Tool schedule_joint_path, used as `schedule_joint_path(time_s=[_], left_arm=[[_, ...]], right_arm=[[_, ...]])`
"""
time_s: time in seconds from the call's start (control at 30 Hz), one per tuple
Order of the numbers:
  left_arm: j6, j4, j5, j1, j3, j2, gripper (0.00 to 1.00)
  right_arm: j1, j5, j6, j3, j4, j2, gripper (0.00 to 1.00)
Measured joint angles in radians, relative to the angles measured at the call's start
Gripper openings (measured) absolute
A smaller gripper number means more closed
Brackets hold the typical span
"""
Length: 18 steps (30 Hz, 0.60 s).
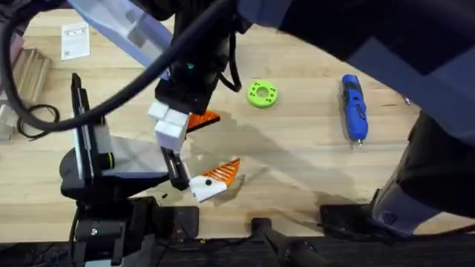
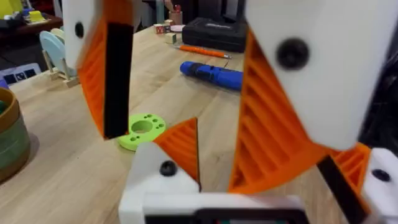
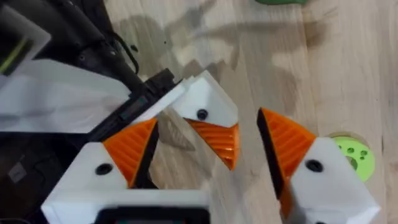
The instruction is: Pick up the gripper from the table and insert it into the empty holder that is missing its gripper. Then pick up a screw, insert it into the mounting hole, and use the screwdriver to tighten it. Finally, clean up the table by picking up the vegetable and placing it into the bucket.
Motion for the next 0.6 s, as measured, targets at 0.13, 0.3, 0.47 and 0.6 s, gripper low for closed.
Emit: schedule_joint_path(time_s=[0.13, 0.3, 0.47, 0.6], left_arm=[[0.0, 0.0, 0.0, 0.0, 0.0, 0.0, 0.985], [0.0, 0.0, 0.0, 0.0, 0.0, 0.0, 0.985], [0.0, 0.0, 0.001, 0.0, 0.0, 0.0, 0.985], [0.0, 0.0, 0.001, 0.0, 0.0, 0.0, 0.985]], right_arm=[[0.0, 0.001, 0.007, 0.0, 0.0, 0.0, 0.961], [-0.012, 0.001, 0.035, 0.0, -0.001, 0.0, 0.961], [-0.055, -0.002, 0.083, 0.0, 0.0, -0.003, 0.961], [-0.108, -0.001, 0.109, 0.0, 0.001, -0.016, 0.961]])
